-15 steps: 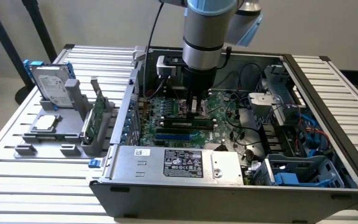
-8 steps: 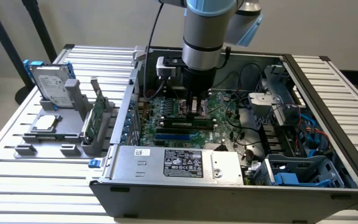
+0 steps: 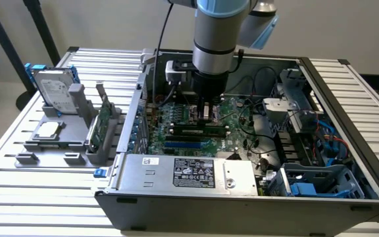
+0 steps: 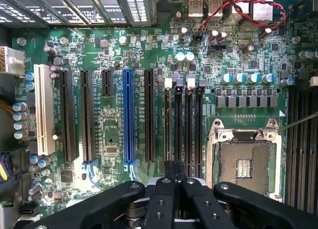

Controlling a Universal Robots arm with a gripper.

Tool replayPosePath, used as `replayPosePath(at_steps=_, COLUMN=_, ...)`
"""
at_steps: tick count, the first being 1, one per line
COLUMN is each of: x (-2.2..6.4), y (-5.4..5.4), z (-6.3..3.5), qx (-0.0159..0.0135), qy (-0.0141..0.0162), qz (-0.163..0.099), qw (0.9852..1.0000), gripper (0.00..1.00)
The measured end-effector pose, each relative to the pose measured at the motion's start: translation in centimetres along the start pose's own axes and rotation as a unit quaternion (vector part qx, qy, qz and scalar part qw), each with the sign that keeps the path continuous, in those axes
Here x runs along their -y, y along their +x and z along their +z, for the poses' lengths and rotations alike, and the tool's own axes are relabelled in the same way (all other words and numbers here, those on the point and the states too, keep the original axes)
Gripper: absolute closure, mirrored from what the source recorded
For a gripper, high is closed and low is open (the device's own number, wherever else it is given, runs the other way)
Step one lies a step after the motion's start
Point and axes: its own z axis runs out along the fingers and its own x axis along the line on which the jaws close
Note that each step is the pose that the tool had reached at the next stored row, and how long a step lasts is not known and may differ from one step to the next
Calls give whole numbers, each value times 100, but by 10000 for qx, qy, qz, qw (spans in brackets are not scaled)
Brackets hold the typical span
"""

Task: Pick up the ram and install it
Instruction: 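Press down the ram until it locks into place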

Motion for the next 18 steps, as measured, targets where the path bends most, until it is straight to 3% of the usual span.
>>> replayPosePath(at_steps=18, x=-10, y=0, z=63, qx=8, qy=28, qz=-29, qw=10000, gripper=89)
